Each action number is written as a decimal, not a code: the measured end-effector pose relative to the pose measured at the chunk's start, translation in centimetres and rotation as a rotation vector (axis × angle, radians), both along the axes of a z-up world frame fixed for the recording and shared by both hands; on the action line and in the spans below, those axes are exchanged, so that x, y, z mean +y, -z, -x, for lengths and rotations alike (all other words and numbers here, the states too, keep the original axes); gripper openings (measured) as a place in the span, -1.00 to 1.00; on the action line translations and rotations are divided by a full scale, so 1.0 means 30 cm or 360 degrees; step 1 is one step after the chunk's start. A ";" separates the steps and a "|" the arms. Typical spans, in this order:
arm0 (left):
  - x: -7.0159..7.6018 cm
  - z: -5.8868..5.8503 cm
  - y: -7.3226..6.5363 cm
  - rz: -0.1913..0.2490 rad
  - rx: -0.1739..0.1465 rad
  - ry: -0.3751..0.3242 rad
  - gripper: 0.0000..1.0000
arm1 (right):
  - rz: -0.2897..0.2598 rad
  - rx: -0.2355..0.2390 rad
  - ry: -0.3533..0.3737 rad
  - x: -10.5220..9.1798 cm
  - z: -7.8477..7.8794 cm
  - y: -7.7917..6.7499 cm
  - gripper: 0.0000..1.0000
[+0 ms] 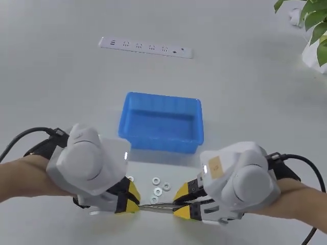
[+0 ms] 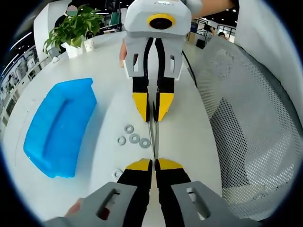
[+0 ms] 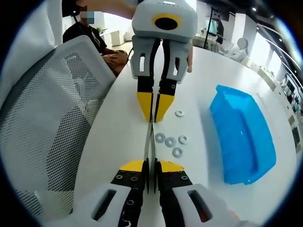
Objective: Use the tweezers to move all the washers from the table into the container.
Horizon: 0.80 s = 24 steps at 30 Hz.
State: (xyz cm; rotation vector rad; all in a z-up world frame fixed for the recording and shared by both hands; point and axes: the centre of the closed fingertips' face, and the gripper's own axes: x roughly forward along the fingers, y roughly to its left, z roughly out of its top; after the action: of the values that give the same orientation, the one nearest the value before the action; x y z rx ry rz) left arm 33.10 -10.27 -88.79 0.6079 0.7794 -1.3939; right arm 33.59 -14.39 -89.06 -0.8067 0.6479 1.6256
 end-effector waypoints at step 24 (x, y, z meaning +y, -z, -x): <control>0.010 -0.002 -0.073 -0.0062 -0.0098 0.0062 -0.90 | -0.0020 -0.0124 -0.0013 0.011 0.003 -0.021 -0.85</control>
State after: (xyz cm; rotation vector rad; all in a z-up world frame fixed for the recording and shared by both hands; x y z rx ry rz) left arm 33.14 -9.97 -86.60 0.6968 0.7505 -1.3918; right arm 33.49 -14.05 -88.44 -0.8602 0.5790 1.5962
